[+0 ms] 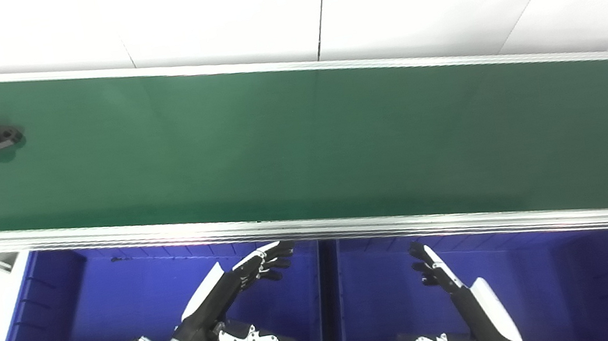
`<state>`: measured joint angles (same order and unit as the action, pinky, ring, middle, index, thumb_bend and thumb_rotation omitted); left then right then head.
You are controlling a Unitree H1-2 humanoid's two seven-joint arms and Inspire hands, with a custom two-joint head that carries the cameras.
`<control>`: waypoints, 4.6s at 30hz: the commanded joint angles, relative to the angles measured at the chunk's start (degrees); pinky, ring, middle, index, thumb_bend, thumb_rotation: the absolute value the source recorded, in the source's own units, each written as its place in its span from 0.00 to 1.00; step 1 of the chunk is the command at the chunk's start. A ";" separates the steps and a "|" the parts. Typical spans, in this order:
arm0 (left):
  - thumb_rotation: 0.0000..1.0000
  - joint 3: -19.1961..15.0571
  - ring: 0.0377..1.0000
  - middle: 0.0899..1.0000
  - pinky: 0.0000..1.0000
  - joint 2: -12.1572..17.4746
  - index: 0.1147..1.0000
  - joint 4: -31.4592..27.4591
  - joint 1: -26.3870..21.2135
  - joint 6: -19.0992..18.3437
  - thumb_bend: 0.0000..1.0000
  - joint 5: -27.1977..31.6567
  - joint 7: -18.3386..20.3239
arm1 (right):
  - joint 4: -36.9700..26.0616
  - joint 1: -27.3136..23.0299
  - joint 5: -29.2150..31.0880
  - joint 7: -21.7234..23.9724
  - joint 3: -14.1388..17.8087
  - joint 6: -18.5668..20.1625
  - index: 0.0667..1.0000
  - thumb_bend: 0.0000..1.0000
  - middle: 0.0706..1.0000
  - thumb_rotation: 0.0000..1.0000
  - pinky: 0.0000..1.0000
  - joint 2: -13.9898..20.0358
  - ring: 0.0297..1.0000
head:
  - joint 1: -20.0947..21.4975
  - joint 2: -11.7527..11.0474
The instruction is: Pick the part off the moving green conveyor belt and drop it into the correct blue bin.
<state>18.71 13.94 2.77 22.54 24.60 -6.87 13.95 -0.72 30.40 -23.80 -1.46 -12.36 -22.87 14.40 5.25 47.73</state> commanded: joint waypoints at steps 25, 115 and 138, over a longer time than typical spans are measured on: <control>0.15 -2.23 0.80 0.86 0.73 4.83 0.85 -2.56 0.16 2.30 0.82 4.96 1.68 | -5.15 0.80 -5.40 -0.20 -2.66 4.35 0.96 0.82 0.91 0.53 0.78 -4.95 0.86 | 10.37 0.87; 0.15 7.56 0.77 0.79 0.72 2.39 0.77 6.99 -4.03 2.33 0.86 -0.91 -9.13 | -18.80 -7.61 -2.11 -27.20 -7.17 -3.55 0.86 0.88 0.78 0.38 0.70 6.19 0.76 | -19.27 -16.78; 0.11 5.59 0.77 0.80 0.70 6.06 0.79 5.18 -4.23 2.33 0.87 2.79 -7.02 | -23.69 -23.42 -0.68 2.14 2.06 16.63 0.84 0.82 0.77 0.49 0.69 -2.07 0.72 | 3.43 -9.75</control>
<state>24.84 19.26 9.52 18.43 24.85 -4.81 6.58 -22.43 8.51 -24.83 -0.68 -10.47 -8.52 13.32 8.68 38.05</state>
